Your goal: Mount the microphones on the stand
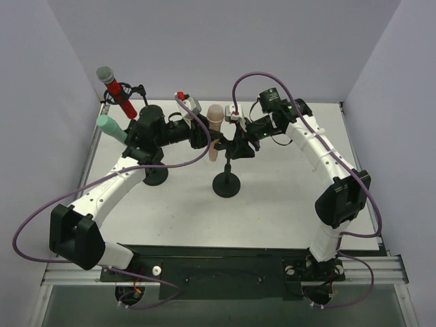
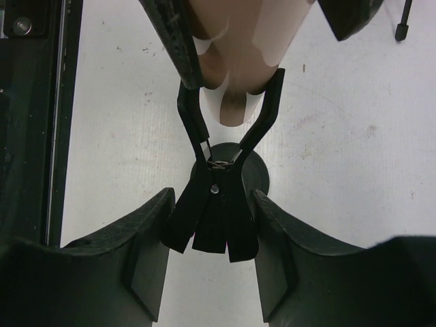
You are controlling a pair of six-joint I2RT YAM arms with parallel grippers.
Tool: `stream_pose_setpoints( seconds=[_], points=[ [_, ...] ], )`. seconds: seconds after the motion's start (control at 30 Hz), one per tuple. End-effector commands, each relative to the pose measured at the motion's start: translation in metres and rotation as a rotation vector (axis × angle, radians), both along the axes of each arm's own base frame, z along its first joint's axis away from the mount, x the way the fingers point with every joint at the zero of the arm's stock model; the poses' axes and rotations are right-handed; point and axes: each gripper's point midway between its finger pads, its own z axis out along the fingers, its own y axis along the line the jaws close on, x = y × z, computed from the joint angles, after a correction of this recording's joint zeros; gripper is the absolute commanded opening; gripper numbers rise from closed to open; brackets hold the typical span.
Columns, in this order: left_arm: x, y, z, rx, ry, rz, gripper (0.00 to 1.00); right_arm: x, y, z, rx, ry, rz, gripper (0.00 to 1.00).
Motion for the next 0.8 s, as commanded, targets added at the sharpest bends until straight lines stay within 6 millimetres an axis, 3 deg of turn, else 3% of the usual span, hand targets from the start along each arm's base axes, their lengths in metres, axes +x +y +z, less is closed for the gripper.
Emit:
stream_pose_setpoints(
  seconds=[0.0, 0.1, 0.17, 0.2, 0.23, 0.67, 0.7, 0.77],
  points=[
    [-0.007, -0.016, 0.017, -0.013, -0.063, -0.053, 0.00, -0.024, 0.011, 0.013, 0.060, 0.051, 0.049, 0.47],
    [-0.008, -0.016, 0.016, -0.013, -0.060, -0.055, 0.00, -0.025, 0.011, 0.013, 0.061, 0.052, 0.048, 0.39],
    [-0.008, -0.016, 0.016, -0.013, -0.061, -0.056, 0.00, -0.024, 0.012, 0.014, 0.065, 0.057, 0.043, 0.22],
    [-0.008, -0.016, 0.016, -0.013, -0.060, -0.056, 0.00, -0.024, 0.012, 0.014, 0.067, 0.056, 0.044, 0.06],
    [-0.008, -0.016, 0.017, -0.014, -0.061, -0.056, 0.00, -0.025, 0.012, 0.015, 0.071, 0.058, 0.046, 0.00],
    [-0.024, -0.030, 0.011, -0.023, -0.026, -0.181, 0.00, -0.028, 0.018, 0.016, 0.096, 0.101, 0.051, 0.00],
    [-0.024, -0.031, 0.008, -0.017, -0.015, -0.190, 0.00, -0.028, 0.019, 0.016, 0.095, 0.107, 0.047, 0.02],
    [-0.023, -0.033, 0.005, -0.002, -0.006, -0.199, 0.00, -0.028, 0.019, 0.015, 0.094, 0.119, 0.042, 0.21]
  ],
)
